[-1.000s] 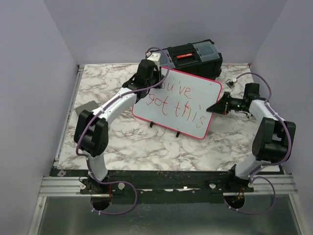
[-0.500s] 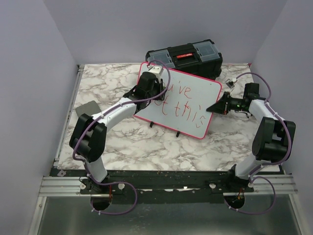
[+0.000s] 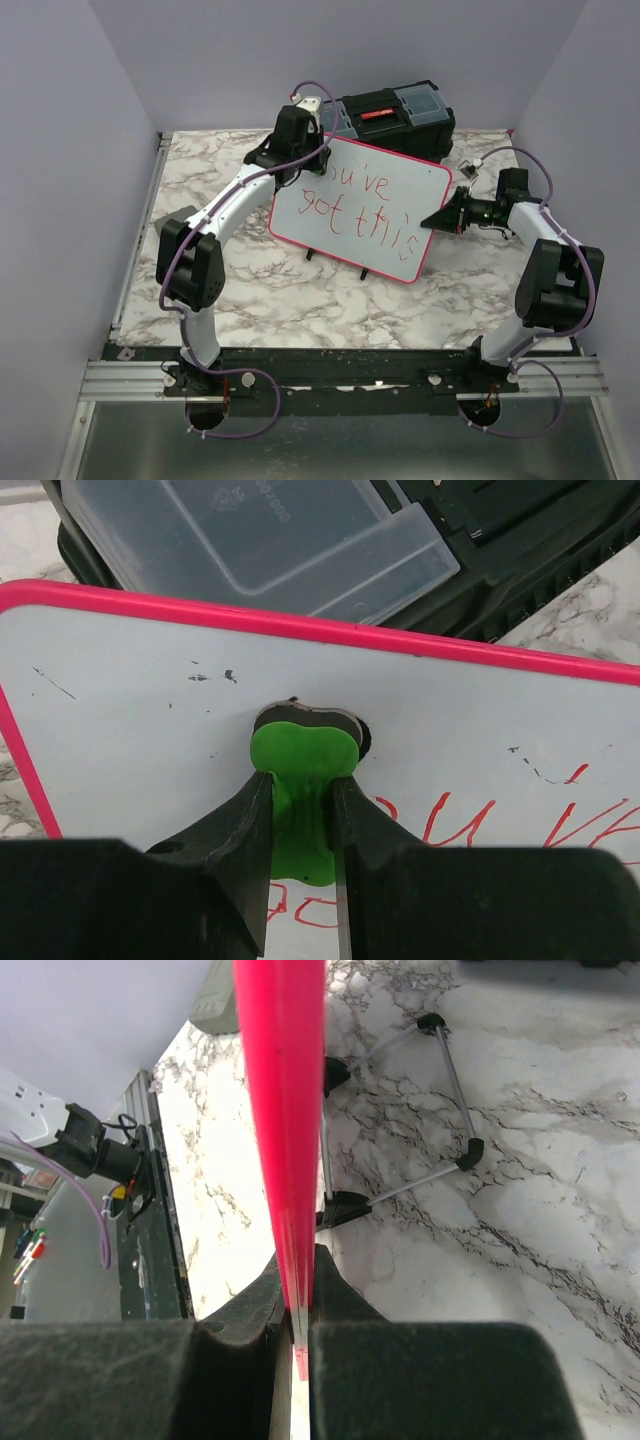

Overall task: Erase the whiteboard
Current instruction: Erase the whiteboard at the whiteboard stand.

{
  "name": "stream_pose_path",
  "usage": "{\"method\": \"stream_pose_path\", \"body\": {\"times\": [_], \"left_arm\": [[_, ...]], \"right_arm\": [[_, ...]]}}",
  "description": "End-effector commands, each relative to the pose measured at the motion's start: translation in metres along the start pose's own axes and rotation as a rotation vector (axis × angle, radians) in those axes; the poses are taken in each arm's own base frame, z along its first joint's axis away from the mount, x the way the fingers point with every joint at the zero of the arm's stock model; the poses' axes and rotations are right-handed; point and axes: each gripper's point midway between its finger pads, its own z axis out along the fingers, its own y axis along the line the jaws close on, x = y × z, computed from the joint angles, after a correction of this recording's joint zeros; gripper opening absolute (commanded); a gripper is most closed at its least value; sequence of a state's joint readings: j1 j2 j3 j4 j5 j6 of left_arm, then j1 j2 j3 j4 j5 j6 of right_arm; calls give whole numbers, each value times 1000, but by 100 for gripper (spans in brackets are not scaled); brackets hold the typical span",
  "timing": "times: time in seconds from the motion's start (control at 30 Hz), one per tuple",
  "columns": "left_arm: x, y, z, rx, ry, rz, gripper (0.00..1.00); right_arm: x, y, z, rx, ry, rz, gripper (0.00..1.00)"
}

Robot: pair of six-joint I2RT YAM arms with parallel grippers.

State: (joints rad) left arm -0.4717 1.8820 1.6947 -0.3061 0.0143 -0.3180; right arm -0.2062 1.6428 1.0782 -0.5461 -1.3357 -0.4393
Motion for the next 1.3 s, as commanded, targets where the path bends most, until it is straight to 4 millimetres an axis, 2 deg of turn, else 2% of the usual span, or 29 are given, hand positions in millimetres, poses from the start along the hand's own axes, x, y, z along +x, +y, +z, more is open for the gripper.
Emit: {"method": "stream_pose_path", "body": {"times": [0.0, 0.17, 0.3, 0.5, 0.6, 0.73, 0.8, 0.9, 0.93, 1.07, 1.13, 1.27], "left_arm": [[16, -5, 14, 8, 46, 32, 0], [61, -38, 21, 88, 121, 71, 0], [98, -48, 21, 108, 180, 67, 0], [147, -40, 12, 80, 236, 55, 0], [154, -27, 9, 38, 249, 58, 0], [130, 1, 7, -42, 203, 30, 0], [108, 11, 7, -62, 169, 17, 0], [73, 16, 8, -73, 132, 29, 0], [57, 14, 9, -69, 108, 35, 0], [24, 4, 13, -54, 83, 58, 0], [16, -2, 16, -40, 81, 58, 0], [20, -17, 19, -3, 88, 80, 0]], "right_arm": [[-12, -1, 0, -13, -13, -107, 1], [-11, -2, 0, -14, -12, -103, 1], [-11, -2, 0, -12, -10, -103, 1], [-11, -2, 1, -17, -9, -103, 1], [-10, -2, 1, -19, -8, -101, 1], [-10, -1, 1, -21, -8, -103, 1], [-11, -1, 0, -20, -9, -103, 1], [-11, 0, 0, -20, -9, -103, 1], [-11, 0, 0, -21, -9, -104, 1], [-12, 1, 0, -20, -10, -108, 1], [-12, 1, 0, -20, -9, -107, 1], [-12, 1, 0, -20, -10, -109, 1]]}}
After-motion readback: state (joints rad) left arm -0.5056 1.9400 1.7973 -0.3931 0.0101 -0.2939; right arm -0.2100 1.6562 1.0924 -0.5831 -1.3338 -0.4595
